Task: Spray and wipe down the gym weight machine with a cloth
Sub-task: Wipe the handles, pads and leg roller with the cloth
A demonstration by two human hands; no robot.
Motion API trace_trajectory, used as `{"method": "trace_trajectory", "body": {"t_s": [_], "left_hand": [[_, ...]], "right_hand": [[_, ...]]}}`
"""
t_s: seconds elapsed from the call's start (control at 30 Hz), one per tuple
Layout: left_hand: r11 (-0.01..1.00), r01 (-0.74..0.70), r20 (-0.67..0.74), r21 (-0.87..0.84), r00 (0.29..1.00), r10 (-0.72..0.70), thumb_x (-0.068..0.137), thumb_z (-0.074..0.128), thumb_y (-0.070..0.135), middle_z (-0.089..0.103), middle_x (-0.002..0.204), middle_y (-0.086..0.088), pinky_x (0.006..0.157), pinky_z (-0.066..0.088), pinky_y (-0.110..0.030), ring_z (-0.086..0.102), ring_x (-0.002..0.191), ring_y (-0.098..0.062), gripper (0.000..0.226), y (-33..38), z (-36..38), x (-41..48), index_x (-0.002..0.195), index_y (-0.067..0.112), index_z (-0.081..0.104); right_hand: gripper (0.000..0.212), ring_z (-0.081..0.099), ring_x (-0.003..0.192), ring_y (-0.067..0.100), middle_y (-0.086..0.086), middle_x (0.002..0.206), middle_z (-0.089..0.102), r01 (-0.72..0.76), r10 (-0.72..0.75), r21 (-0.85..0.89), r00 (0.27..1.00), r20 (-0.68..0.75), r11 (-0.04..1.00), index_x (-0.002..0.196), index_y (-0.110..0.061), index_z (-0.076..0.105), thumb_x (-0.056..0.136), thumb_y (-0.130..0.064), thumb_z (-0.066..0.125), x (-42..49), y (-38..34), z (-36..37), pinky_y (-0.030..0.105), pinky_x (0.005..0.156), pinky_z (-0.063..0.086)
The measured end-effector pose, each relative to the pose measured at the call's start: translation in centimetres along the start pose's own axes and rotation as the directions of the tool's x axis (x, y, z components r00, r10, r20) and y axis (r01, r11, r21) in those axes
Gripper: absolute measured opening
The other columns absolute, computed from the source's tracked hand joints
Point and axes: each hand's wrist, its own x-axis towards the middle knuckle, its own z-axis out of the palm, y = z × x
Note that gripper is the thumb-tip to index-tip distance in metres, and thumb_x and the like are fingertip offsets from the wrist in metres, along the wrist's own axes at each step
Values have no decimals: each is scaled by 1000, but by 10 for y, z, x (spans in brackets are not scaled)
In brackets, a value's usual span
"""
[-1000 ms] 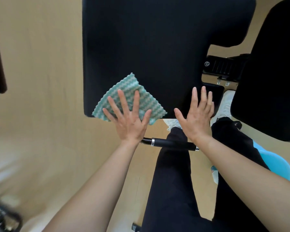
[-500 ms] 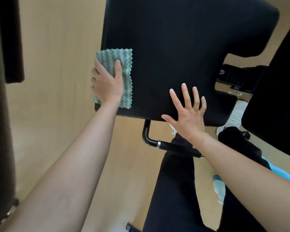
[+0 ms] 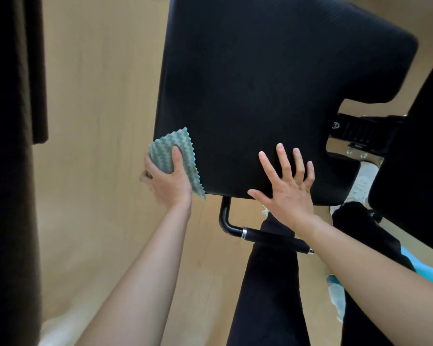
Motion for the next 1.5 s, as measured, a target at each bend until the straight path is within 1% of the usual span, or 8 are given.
{"method": "trace_trajectory", "body": {"t_s": [0.23, 0.4, 0.57, 0.77, 1.13, 1.23, 1.37, 1.5], "left_hand": [[991, -8, 40, 134, 999, 3, 74, 31, 98, 65, 120, 7, 98, 47, -46, 63, 110, -25, 89, 17, -11, 31, 129, 33, 57], [990, -120, 121, 75, 987, 110, 89, 35, 84, 59, 85, 17, 76, 41, -33, 62, 85, -17, 61, 75, -1, 49, 103, 30, 58], [926, -369, 135, 77, 924, 357, 85, 38, 86, 64, 130, 8, 91, 49, -38, 64, 116, -20, 83, 107, 11, 60, 145, 29, 48], [568, -722, 237, 395, 677, 697, 93, 31, 81, 8, 173, -5, 121, 23, -62, 18, 154, -43, 84, 123, 28, 43, 163, 39, 11], [-26, -943, 550, 332, 171, 817, 102, 31, 68, 4, 174, 0, 122, 2, -69, -1, 158, -43, 69, 88, 48, -9, 163, 41, 11], [99, -920, 499, 378, 293, 816, 99, 25, 76, 4, 174, 1, 125, 1, -63, 0, 159, -37, 74, 84, 36, 6, 163, 42, 11], [512, -732, 281, 449, 659, 697, 96, 27, 80, 7, 173, -2, 123, 4, -61, 10, 157, -41, 79, 53, 16, 29, 163, 41, 10], [968, -190, 64, 163, 981, 181, 86, 27, 88, 31, 166, -11, 116, 33, -56, 36, 147, -37, 95, 14, -1, 23, 157, 25, 30]], "right_hand": [[96, -11, 158, 35, 4, 173, -7, 53, -53, 3, 996, -68, 999, 163, -40, 5, 88, -75, 53, 12, 4, -11, 61, 125, 1], [99, -19, 157, 33, 5, 172, -16, 56, -54, 16, 995, -89, 998, 164, -39, 0, 87, -78, 49, 51, 1, -39, 58, 125, -6], [104, -30, 154, 31, 2, 168, -30, 69, -69, -7, 997, -24, 998, 161, -43, -13, 85, -84, 46, 56, 7, -42, 59, 124, -12], [103, -31, 153, 32, 2, 168, -31, 74, -74, -14, 997, -14, 997, 161, -43, -14, 86, -85, 43, 56, 6, -42, 60, 124, -12], [105, -22, 156, 32, 4, 170, -23, 73, -80, -77, 993, -92, 994, 163, -38, -7, 83, -89, 38, 55, 8, -37, 61, 126, -3], [103, -22, 157, 30, 1, 171, -22, 67, -72, -53, 992, -100, 996, 162, -41, -8, 84, -88, 40, 53, 9, -37, 59, 126, -4], [99, -17, 158, 28, -1, 172, -16, 59, -62, -25, 990, -124, 998, 162, -43, -4, 86, -85, 44, 48, 10, -36, 55, 127, -4], [95, -11, 159, 28, -2, 173, -9, -44, 46, 19, 989, -140, 999, 163, -40, 2, 90, -78, 47, 25, 21, -25, 56, 127, 0]]}}
